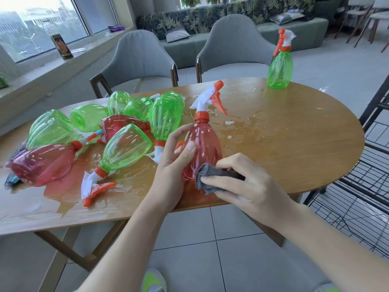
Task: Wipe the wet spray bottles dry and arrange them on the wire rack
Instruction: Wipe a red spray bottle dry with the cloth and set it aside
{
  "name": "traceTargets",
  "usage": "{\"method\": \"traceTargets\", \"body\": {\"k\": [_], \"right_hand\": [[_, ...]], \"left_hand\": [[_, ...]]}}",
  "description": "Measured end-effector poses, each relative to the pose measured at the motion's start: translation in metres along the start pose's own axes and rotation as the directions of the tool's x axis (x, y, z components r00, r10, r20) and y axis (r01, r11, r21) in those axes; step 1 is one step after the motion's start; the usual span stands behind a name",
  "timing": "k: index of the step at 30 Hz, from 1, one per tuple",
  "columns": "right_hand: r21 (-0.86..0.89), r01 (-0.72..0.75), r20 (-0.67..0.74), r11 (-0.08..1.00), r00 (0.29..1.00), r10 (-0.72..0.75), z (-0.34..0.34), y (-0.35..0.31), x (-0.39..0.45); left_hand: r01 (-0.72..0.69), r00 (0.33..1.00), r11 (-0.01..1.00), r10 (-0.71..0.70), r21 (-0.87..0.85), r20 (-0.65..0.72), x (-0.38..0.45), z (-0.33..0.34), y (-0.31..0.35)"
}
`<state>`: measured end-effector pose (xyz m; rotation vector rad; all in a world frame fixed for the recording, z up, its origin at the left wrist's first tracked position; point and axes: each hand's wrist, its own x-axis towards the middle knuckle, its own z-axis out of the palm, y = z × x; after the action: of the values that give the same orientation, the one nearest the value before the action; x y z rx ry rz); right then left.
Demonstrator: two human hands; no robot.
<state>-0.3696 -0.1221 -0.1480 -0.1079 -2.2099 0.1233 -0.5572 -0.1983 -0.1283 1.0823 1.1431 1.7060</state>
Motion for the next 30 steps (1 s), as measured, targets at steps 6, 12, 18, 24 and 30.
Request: {"method": "traceTargets", "body": {"k": [6, 12, 18, 24, 30], "right_hand": [[0.16, -0.241, -0.206, 0.957, 0.94, 0.271, 0.001, 0.006, 0.012], [0.41, -0.405, -0.207, 0.817, 0.831, 0.516, -0.003, 0.007, 0.027], [0.552, -0.466, -0.157, 0.691, 0.756, 0.635, -0.007, 0.008, 0.025], [0.526, -0.467, -0.123, 0.711, 0.786, 0.606, -0.004, -0.008, 0.009], [0.405, -0.4, -0.169, 0.822, 0.851, 0.497, -0.008, -0.011, 0.011]], "left_hand": [[0.044, 0.993, 0.996, -0.035, -0.075, 0.112, -0.001, -0.001, 0.001], [0.094, 0.981, 0.992, -0.079, -0.079, 0.178, -0.002, -0.007, 0.005], [0.084, 0.98, 0.996, -0.082, -0.005, 0.179, -0.002, -0.004, 0.006], [0.092, 0.987, 0.995, -0.086, -0.043, 0.134, -0.002, 0.003, 0.007], [0.161, 0.987, 0.964, -0.161, -0.214, 0.014, 0.006, 0.022, 0.018]]}}
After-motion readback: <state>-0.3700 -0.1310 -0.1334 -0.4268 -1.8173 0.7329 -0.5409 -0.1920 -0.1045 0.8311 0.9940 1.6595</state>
